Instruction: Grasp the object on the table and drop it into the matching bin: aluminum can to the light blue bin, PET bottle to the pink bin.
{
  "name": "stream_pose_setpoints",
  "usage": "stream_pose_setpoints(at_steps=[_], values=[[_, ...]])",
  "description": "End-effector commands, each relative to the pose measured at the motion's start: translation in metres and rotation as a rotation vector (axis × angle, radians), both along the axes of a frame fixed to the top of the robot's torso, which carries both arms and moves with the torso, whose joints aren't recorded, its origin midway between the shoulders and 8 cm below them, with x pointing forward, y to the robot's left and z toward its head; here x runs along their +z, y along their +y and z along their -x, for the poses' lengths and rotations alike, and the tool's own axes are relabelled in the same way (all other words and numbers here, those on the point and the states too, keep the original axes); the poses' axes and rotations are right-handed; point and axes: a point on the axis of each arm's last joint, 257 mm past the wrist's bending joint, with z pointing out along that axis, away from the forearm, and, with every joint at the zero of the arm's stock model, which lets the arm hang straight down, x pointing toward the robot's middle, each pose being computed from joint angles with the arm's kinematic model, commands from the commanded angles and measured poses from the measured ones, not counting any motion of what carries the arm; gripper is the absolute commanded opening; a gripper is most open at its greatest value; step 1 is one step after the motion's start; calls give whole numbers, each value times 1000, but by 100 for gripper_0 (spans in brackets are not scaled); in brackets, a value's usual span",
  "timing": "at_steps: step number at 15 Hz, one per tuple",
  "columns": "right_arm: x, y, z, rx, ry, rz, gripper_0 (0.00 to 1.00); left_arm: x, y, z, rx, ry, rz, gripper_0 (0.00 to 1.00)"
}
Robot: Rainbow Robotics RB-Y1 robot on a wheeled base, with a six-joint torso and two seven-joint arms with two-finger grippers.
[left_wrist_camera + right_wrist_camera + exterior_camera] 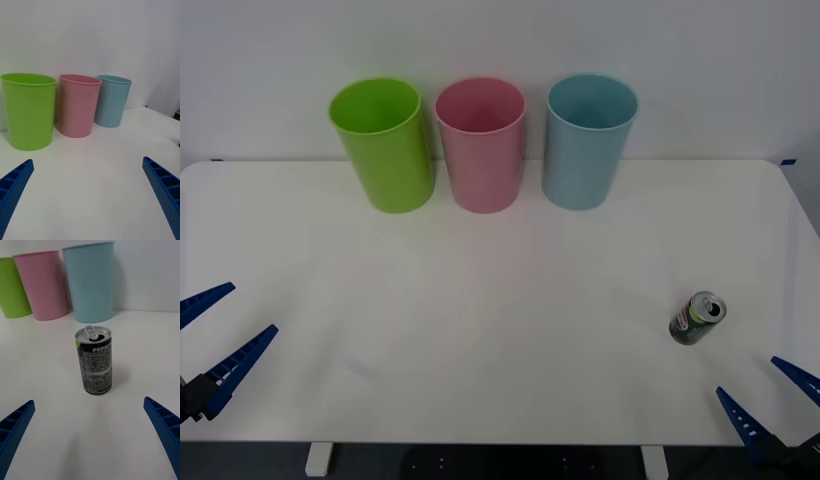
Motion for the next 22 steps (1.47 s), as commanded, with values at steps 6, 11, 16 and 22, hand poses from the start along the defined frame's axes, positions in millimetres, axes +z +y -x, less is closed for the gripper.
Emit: stream_pose_setpoints(at_steps=[6, 11, 16, 22], values=[[-12, 24, -44, -58, 1, 13, 100, 0, 0, 0, 0, 0, 0, 100], [-11, 34, -63, -72, -4, 14, 100, 0, 0, 0, 0, 0, 0, 100], [-12, 40, -82, -95, 2, 21, 100, 0, 0, 0, 0, 0, 0, 100], [-10, 48, -103, -118, 6, 29, 100, 0, 0, 0, 0, 0, 0, 100]])
